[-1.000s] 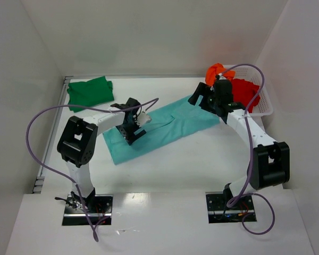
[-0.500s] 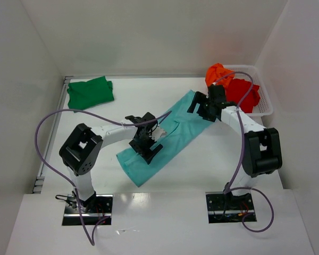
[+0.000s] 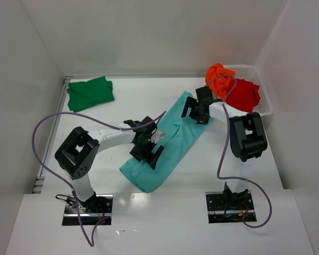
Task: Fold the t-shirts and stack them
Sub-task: Rotate the tshirt 90 degrees
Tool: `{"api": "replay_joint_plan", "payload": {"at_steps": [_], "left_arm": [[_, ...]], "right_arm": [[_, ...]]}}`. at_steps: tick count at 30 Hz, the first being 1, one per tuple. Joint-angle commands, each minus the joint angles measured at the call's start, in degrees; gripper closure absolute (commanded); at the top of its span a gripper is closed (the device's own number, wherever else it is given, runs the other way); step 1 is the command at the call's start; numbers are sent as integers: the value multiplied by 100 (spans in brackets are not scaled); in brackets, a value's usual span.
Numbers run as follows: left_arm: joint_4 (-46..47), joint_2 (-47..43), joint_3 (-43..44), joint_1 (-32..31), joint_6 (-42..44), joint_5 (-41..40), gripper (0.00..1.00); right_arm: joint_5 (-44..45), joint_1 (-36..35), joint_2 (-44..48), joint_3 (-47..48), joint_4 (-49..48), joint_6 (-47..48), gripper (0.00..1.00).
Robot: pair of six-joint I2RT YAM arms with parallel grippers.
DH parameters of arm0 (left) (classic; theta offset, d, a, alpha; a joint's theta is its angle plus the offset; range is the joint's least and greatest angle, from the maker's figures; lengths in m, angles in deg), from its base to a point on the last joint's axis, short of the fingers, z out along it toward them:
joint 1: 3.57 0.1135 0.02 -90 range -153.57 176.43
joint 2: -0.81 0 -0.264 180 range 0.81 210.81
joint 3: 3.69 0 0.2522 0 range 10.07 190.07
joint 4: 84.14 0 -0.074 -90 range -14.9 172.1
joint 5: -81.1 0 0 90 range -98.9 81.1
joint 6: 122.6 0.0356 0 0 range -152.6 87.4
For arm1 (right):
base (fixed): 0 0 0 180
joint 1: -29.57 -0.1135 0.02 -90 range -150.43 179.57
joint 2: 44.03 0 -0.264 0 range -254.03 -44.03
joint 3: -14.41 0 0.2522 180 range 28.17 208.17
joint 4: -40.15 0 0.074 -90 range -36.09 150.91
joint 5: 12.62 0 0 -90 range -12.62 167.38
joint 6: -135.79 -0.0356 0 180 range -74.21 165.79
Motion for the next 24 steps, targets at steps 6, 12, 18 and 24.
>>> {"api": "replay_joint_plan", "payload": {"at_steps": [6, 12, 18, 24], "left_arm": [[-221, -106, -433, -106, -672, 894, 1], [-221, -53, -214, -106, -672, 692, 1], [-221, 228, 173, -106, -610, 631, 1], [-99, 510, 516, -106, -487, 569, 1]], "right_arm": [[261, -188, -684, 770, 137, 49, 0], [200, -416, -1254, 1270, 137, 49, 0], [147, -592, -1808, 2123, 260, 49, 0], [-99, -707, -2415, 3168, 461, -4, 0]]}}
